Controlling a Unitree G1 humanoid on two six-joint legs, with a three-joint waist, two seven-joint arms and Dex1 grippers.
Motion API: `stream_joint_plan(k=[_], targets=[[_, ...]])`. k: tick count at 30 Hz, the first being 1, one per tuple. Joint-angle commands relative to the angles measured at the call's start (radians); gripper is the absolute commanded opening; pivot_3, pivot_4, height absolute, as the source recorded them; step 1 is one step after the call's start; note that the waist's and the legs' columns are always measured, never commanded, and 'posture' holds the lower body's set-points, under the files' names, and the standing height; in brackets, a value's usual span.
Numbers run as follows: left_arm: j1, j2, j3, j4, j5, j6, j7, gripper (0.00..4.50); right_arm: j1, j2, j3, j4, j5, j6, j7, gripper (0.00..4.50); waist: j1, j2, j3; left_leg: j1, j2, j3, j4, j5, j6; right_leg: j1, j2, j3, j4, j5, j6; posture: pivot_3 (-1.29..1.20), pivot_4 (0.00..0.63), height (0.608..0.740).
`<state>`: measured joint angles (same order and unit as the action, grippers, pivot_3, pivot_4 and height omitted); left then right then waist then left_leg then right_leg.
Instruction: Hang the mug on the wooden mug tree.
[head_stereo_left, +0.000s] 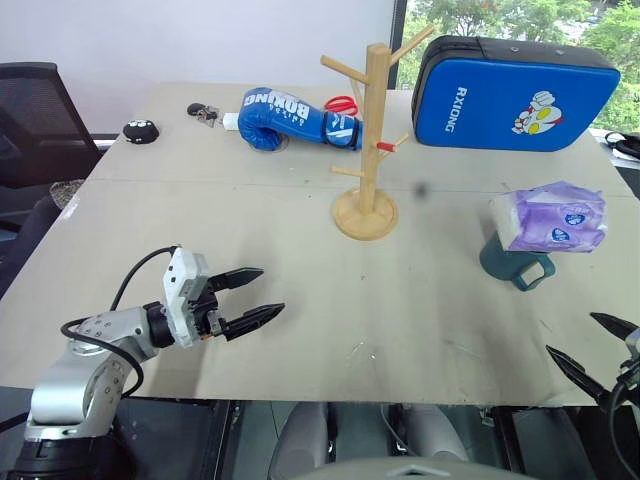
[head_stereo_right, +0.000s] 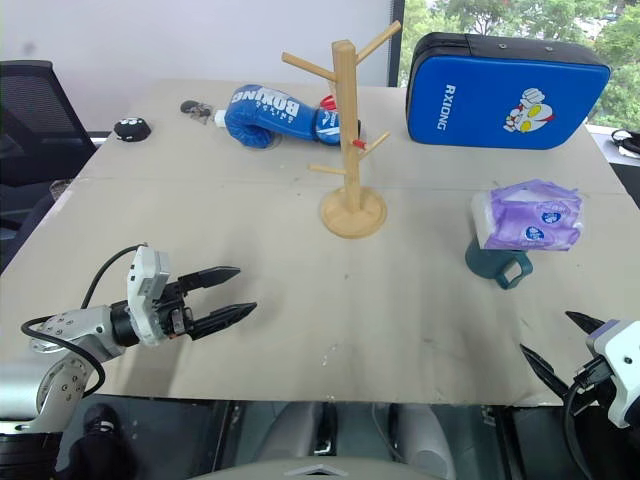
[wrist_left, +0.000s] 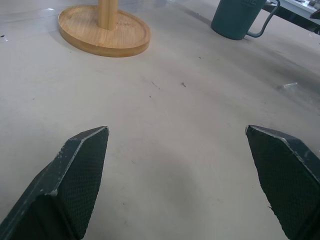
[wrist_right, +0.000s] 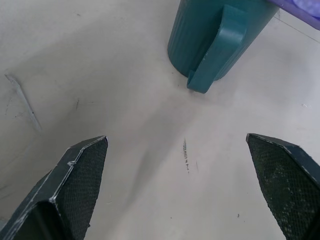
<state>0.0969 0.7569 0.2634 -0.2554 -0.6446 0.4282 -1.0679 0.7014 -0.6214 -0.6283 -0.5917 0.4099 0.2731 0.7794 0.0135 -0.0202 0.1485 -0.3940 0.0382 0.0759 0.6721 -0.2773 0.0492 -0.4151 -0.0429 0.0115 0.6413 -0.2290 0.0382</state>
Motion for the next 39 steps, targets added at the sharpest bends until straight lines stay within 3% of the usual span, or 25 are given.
stream_joint_plan(k=[1,8,14,24,30,39], targets=[[-0.050,0.004,-0.009,-0.036,-0.029,0.004,-0.016,4.50,-0.062,-0.036,-0.015,-0.078,0.016,0.056,-0.047,4.49,0.000,0.000,0.000,0.000,0.000,0.000,0.000,0.000,0.000,0.000,0.000,0.000,0.000,0.000,0.000,0.00,0.150,0.740],[-0.178,0.010,-0.081,-0.107,-0.118,0.047,-0.114,4.50,-0.263,-0.203,-0.069,-0.229,-0.007,0.222,-0.134,4.49,0.000,0.000,-0.001,0.001,0.000,0.000,0.001,0.000,0.000,0.001,0.005,0.000,0.001,0.001,-0.001,0.00,0.150,0.740],[-0.232,0.000,-0.111,-0.102,-0.123,0.064,-0.112,4.50,-0.383,-0.305,0.080,-0.268,-0.178,0.257,-0.204,4.49,-0.001,0.000,0.000,-0.002,-0.001,-0.001,0.001,0.000,0.000,-0.001,0.008,0.000,0.000,0.001,-0.001,0.00,0.150,0.740],[-0.212,-0.010,-0.099,-0.143,-0.147,0.087,-0.094,4.50,-0.505,-0.293,0.263,-0.159,-0.304,0.218,-0.215,4.49,-0.001,0.000,0.001,-0.002,-0.001,0.000,0.003,0.000,0.000,0.000,0.008,0.001,0.000,0.000,0.000,0.00,0.150,0.740],[-0.177,0.004,-0.054,-0.188,-0.233,0.110,-0.123,4.50,-0.570,-0.281,0.325,-0.075,-0.341,0.172,-0.208,4.49,-0.002,0.000,0.001,-0.002,-0.001,-0.001,0.002,0.000,0.000,0.000,0.008,0.001,0.001,0.001,-0.001,0.00,0.150,0.740],[-0.138,0.012,-0.027,-0.209,-0.245,0.112,-0.100,4.50,-0.670,-0.261,0.410,0.018,-0.369,0.126,-0.195,4.49,-0.002,0.000,0.001,-0.002,-0.001,-0.001,0.002,0.000,0.000,0.000,0.008,0.001,0.001,0.001,-0.001,0.00,0.150,0.740]])
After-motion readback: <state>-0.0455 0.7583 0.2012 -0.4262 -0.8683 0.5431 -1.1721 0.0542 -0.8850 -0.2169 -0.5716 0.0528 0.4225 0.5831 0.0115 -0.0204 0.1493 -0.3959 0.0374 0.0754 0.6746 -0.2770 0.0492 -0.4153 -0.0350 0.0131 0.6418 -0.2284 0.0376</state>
